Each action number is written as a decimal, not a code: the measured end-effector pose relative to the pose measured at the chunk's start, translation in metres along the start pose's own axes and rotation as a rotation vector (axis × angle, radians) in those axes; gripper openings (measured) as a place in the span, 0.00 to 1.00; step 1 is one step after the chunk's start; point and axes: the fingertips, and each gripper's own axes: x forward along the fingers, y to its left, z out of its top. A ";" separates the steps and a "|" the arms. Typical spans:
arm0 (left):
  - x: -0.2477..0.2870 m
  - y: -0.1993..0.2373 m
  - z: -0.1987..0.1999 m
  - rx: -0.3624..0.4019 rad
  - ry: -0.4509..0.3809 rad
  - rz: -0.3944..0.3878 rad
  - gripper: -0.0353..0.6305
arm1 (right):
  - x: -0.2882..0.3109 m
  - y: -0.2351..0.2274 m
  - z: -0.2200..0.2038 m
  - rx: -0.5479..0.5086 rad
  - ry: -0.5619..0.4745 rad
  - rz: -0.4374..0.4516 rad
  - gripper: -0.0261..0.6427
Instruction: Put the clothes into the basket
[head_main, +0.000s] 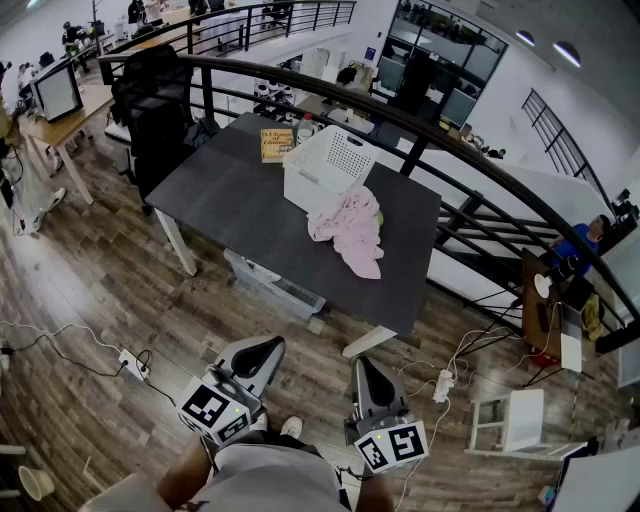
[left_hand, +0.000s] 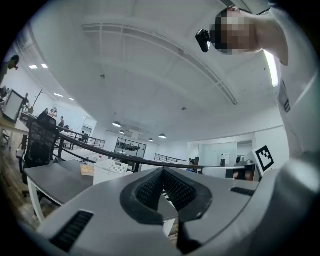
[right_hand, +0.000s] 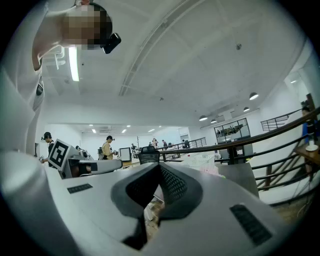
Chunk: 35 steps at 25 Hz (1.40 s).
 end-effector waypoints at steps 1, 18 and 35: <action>0.001 -0.002 0.001 0.003 -0.001 0.001 0.06 | -0.001 0.000 0.000 -0.005 0.002 0.003 0.07; -0.002 -0.037 0.009 0.050 -0.012 0.083 0.06 | -0.018 -0.010 0.001 -0.002 0.002 0.111 0.07; 0.055 0.016 0.005 0.034 0.000 0.056 0.06 | 0.046 -0.044 -0.002 0.001 0.034 0.088 0.07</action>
